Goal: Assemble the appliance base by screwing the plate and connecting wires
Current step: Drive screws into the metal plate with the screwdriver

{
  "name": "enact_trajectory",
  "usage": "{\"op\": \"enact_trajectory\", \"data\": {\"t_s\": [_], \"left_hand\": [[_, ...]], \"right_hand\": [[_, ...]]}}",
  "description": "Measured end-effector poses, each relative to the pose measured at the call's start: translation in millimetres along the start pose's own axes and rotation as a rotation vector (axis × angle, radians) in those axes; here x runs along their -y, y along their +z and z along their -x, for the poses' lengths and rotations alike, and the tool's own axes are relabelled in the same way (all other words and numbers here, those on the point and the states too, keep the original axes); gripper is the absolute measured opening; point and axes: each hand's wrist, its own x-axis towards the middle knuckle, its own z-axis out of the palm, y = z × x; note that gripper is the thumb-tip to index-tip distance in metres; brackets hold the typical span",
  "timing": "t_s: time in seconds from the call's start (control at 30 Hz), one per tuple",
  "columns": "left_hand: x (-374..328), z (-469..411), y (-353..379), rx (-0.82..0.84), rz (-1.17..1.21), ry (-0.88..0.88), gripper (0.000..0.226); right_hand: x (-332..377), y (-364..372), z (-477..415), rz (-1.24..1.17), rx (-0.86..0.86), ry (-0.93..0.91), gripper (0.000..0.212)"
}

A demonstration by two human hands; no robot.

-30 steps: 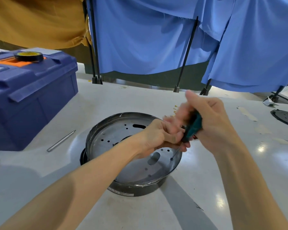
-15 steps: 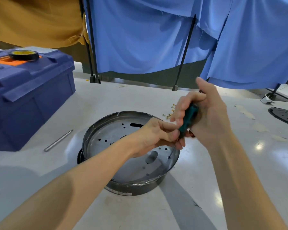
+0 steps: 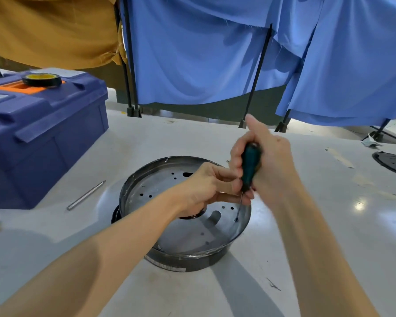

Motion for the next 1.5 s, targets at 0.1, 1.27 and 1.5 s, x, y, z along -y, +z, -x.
{"op": "enact_trajectory", "data": {"t_s": [0.1, 1.27, 1.5], "left_hand": [[2, -1, 4, 0.114, -0.028, -0.030, 0.018], [5, -2, 4, 0.056, -0.065, -0.029, 0.019], [6, -4, 3, 0.010, -0.098, 0.022, 0.033]], "right_hand": [[12, -25, -5, -0.114, 0.397, 0.124, 0.060], [6, -24, -5, -0.148, 0.300, 0.097, 0.064], [-24, 24, 5, 0.235, -0.584, -0.390, 0.072]]}}
